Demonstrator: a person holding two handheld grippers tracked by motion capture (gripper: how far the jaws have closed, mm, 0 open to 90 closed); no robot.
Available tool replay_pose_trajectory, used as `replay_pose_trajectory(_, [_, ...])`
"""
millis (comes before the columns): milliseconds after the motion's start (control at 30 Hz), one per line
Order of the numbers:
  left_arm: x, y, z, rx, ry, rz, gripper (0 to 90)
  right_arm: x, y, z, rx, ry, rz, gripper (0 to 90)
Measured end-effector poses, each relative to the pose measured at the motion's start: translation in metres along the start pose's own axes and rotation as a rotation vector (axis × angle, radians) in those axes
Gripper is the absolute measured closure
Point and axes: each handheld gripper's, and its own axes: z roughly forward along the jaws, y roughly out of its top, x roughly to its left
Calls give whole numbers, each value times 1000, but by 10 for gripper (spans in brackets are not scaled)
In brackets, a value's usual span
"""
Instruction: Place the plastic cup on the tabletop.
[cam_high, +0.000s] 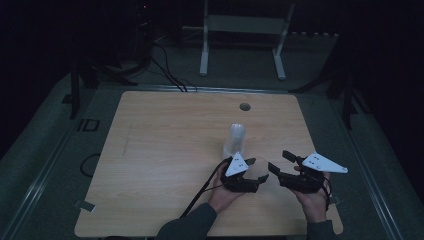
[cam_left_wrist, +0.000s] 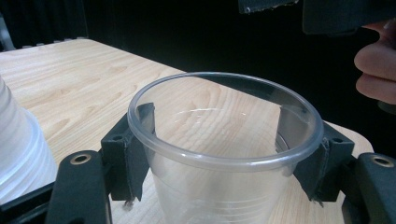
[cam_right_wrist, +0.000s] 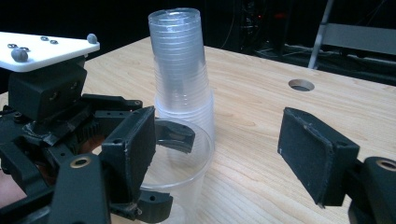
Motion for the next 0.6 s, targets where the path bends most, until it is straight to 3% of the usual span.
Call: replay_pose_trajectory(600, [-2,-9,4,16,-16,2,290,0,0,1,0,3,1,277])
